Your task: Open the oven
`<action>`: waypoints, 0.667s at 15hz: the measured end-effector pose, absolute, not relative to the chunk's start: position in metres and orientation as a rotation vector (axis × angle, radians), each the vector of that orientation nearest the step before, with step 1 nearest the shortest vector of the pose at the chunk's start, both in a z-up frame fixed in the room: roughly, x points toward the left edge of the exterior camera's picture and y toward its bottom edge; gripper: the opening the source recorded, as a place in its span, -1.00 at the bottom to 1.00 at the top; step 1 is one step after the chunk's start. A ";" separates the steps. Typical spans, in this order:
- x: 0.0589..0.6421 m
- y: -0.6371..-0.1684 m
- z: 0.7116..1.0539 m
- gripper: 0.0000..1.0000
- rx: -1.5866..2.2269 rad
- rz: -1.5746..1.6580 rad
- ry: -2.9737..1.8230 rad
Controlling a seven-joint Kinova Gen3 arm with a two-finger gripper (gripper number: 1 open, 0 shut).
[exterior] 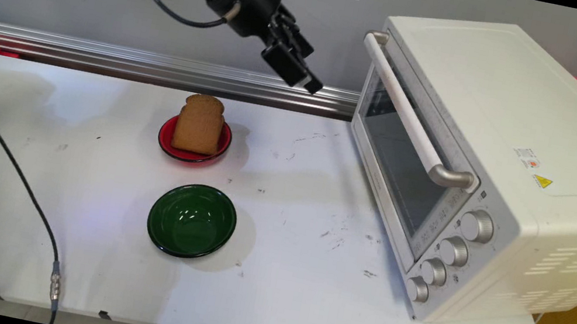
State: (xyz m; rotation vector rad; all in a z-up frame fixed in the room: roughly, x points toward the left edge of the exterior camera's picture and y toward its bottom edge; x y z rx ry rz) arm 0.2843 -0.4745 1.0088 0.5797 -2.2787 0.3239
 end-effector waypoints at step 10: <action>0.270 -0.492 1.021 -1.00 0.619 0.270 -2.294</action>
